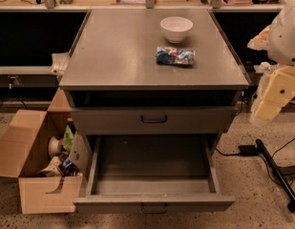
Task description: Place redbull can into middle drawer
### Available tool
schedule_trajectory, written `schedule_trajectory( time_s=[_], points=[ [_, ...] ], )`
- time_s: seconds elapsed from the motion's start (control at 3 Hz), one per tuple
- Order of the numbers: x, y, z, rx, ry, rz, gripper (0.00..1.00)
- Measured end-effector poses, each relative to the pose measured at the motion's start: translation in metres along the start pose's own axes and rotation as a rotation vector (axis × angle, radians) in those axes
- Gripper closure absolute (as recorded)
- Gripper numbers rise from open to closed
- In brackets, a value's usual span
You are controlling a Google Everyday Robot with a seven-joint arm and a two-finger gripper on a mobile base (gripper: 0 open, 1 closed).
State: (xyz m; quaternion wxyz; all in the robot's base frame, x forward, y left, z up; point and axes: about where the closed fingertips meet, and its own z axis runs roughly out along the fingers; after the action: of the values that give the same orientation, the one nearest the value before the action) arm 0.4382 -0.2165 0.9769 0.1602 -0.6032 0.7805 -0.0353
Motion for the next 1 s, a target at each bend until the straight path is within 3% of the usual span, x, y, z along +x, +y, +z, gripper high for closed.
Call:
schedule_trajectory(
  time_s=[0.33, 0.67, 1.0],
  points=[
    [0.0, 0.0, 0.0, 0.0, 0.0, 0.0, 0.0],
    [-0.004, -0.026, 0.012, 0.007, -0.047, 0.002, 0.0],
    [-0.025, -0.099, 0.05, 0.015, -0.181, 0.0, 0.0]
  ],
)
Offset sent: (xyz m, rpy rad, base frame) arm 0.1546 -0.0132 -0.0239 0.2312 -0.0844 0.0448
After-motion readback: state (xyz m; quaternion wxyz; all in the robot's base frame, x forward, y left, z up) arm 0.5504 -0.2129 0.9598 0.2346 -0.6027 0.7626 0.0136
